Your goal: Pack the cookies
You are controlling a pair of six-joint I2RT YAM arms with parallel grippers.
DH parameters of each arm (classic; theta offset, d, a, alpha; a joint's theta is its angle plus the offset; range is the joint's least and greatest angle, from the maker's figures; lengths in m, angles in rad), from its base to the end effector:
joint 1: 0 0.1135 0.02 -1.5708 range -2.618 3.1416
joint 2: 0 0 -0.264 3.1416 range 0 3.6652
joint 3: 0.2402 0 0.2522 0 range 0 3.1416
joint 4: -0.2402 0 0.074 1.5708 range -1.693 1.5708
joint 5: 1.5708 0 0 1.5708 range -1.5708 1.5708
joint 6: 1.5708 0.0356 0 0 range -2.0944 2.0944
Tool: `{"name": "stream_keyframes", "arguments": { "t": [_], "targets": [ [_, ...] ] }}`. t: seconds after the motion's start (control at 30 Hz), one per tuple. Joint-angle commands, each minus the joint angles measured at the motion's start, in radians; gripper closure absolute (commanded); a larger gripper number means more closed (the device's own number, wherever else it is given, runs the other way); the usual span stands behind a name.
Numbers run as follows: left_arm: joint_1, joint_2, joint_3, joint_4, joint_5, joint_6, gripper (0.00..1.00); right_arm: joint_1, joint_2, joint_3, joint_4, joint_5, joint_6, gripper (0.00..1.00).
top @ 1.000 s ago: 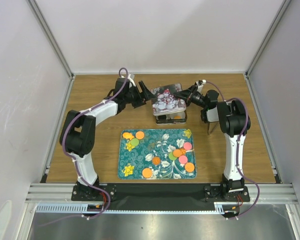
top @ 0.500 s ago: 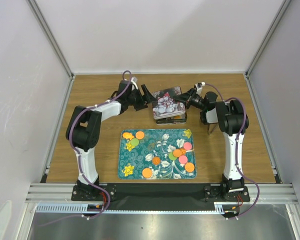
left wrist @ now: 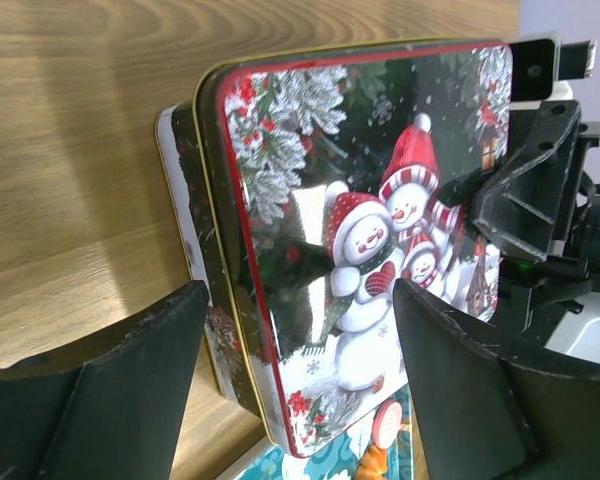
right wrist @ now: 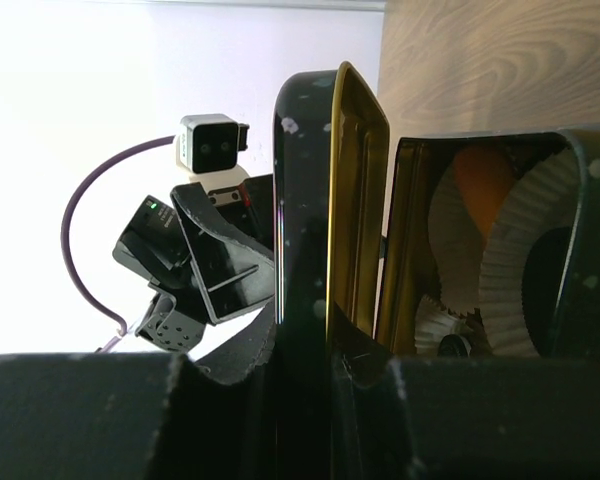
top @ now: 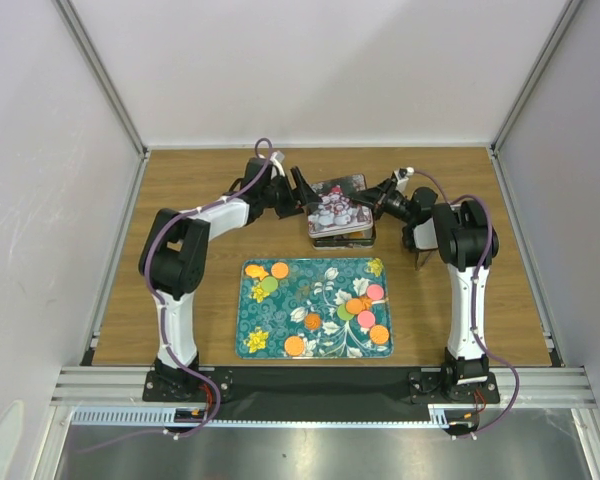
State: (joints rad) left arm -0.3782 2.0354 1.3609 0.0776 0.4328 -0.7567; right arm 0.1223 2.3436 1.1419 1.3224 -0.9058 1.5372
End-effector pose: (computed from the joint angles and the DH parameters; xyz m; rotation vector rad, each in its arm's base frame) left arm 0.4173 -0.1819 0.1836 -0.1705 2.3197 -1.0858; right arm 0.4372 0.0820 0.1073 0.3794 1.8227 1.8948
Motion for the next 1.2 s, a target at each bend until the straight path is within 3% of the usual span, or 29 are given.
{"name": "stream_keyframes", "arguments": {
  "t": [0.0,0.43,1.17],
  "targets": [
    [-0.011,0.016,0.044,-0.012,0.018,0.043,0.20,-0.019,0.011,-0.034,0.067,-0.002,-0.015,0.89],
    [-0.039,0.040,0.099,-0.070,0.004,0.080,0.22,-0.047,-0.040,-0.071,0.066,-0.015,-0.028,0.74],
    [-0.076,0.106,0.210,-0.165,0.035,0.129,0.21,-0.073,-0.170,-0.136,-0.140,-0.033,-0.176,0.63]
  ]
}}
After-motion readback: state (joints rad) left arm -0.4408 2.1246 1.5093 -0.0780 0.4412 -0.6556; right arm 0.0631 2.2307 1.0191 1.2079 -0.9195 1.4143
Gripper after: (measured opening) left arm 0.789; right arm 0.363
